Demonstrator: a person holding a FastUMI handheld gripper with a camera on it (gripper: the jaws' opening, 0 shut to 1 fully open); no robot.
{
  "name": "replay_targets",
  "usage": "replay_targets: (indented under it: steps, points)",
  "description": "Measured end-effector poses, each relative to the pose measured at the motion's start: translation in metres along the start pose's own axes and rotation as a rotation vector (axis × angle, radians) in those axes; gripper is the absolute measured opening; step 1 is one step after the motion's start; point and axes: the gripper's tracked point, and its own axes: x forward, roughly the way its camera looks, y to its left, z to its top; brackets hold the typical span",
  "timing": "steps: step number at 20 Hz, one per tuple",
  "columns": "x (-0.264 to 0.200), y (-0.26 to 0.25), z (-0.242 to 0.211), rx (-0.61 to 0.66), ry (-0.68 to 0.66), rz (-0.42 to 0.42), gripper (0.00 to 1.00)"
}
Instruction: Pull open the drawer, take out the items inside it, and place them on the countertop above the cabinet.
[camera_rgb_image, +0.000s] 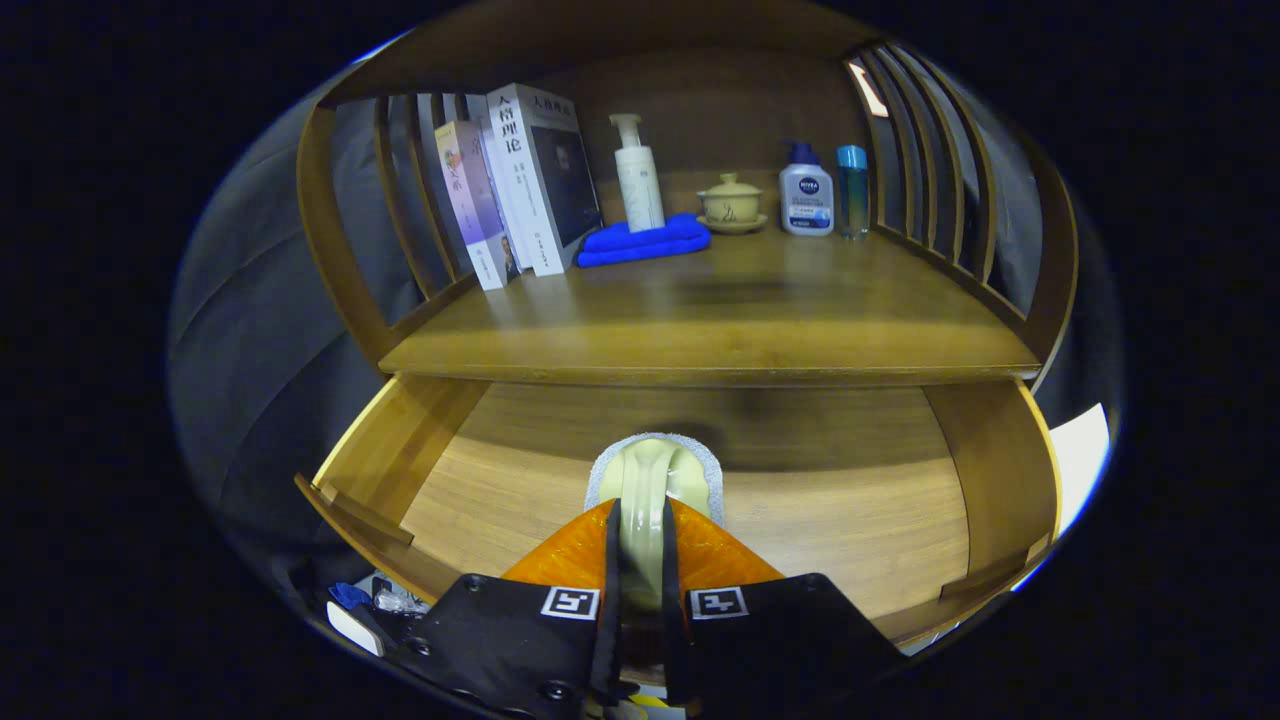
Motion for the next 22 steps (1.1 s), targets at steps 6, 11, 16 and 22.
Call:
replay_targets:
  steps: [6,11,16,22]
  points:
    - [-0.024,-0.002,0.033,0.023,-0.121,0.008,0.19]
    - [-0.035,0.001,0.058,0.035,-0.170,0.022,0.19]
    - [-0.034,0.003,0.089,0.074,-0.194,0.029,0.19]
    - [-0.010,0.002,0.122,0.078,-0.181,0.002,0.19]
